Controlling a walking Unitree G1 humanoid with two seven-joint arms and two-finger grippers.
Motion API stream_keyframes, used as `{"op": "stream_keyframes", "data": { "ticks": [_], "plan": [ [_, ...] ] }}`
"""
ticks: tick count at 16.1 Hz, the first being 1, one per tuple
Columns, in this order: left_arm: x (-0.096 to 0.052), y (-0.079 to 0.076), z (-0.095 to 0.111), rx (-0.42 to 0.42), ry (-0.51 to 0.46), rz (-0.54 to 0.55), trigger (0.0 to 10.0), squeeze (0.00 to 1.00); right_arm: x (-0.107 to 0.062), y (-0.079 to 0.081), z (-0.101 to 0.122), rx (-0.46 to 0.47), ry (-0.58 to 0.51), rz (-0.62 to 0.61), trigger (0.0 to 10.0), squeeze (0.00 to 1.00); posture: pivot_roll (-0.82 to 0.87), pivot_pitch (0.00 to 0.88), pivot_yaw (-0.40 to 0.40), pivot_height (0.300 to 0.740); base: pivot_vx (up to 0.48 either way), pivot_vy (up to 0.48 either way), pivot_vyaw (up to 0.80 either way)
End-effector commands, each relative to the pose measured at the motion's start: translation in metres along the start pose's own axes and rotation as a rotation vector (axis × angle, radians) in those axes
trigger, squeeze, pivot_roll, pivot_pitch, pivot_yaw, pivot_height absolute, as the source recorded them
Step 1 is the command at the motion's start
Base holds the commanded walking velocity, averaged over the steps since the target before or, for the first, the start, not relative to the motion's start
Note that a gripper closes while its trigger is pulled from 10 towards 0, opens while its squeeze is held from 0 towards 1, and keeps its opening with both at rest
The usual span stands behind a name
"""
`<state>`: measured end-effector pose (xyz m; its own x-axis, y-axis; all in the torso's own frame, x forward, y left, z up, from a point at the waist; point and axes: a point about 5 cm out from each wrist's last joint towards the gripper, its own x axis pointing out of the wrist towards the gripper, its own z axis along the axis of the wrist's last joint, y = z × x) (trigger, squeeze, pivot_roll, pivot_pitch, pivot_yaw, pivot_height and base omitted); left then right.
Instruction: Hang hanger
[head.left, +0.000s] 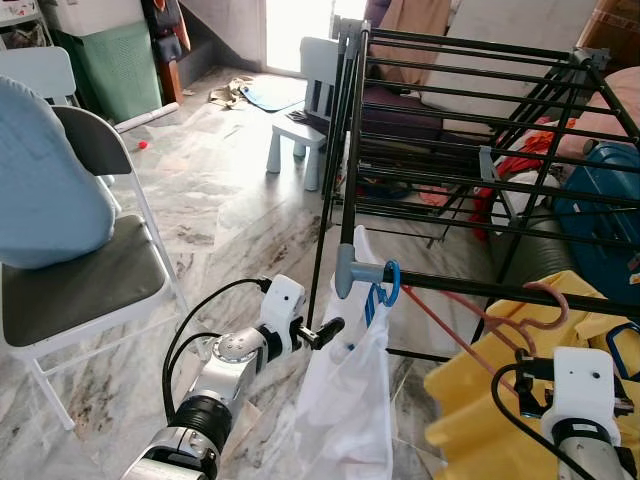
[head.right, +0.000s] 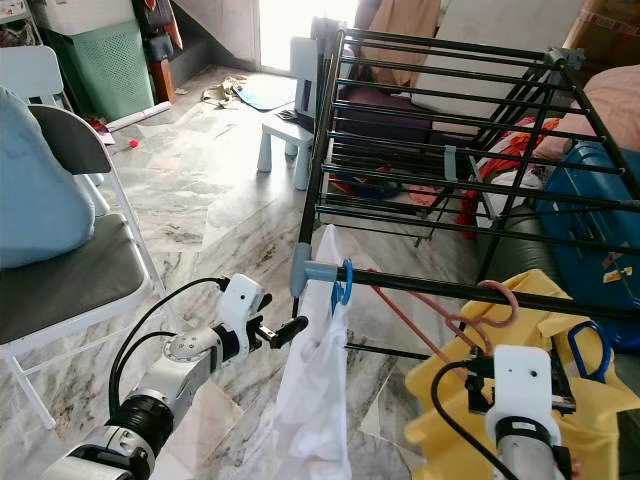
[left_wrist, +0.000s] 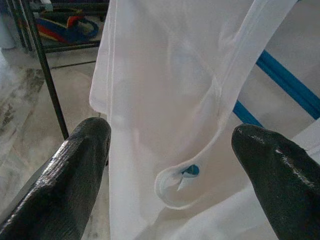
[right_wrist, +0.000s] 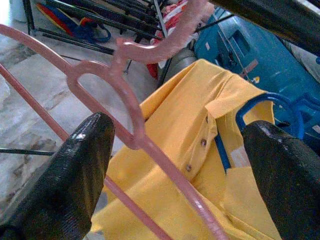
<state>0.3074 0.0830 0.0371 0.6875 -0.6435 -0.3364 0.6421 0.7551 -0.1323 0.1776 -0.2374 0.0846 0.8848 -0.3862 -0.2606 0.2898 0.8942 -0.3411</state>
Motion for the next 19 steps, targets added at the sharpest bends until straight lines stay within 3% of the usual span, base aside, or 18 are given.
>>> {"op": "stream_keyframes", "data": {
  "ticks": [1,4,7,19],
  "plan": [
    [0.0005,-0.0020,0.0028,0.023,-0.010,-0.014,10.0,0.00,-0.0016,0.0000,0.0032,-0.010,-0.021,-0.008,10.0,1.00,0.02,0.000,-0.076,0.740,0.000,0.000,0.00],
    [0.0003,-0.0022,0.0030,0.030,-0.010,-0.014,10.0,0.00,-0.0015,0.0011,0.0027,-0.008,-0.026,-0.011,10.0,0.88,0.02,0.000,-0.076,0.740,0.000,0.000,0.00],
    [-0.0001,-0.0021,0.0021,0.040,0.000,-0.012,10.0,0.00,-0.0004,0.0015,0.0019,0.014,-0.028,-0.021,10.0,0.00,0.02,0.000,-0.073,0.740,-0.279,0.000,0.00],
    [-0.0019,0.0035,0.0043,0.059,0.007,0.005,10.0,0.00,0.0064,0.0085,0.0039,0.020,-0.046,-0.006,10.0,0.00,0.04,0.000,-0.074,0.740,-0.309,0.000,0.00]
  ]
}}
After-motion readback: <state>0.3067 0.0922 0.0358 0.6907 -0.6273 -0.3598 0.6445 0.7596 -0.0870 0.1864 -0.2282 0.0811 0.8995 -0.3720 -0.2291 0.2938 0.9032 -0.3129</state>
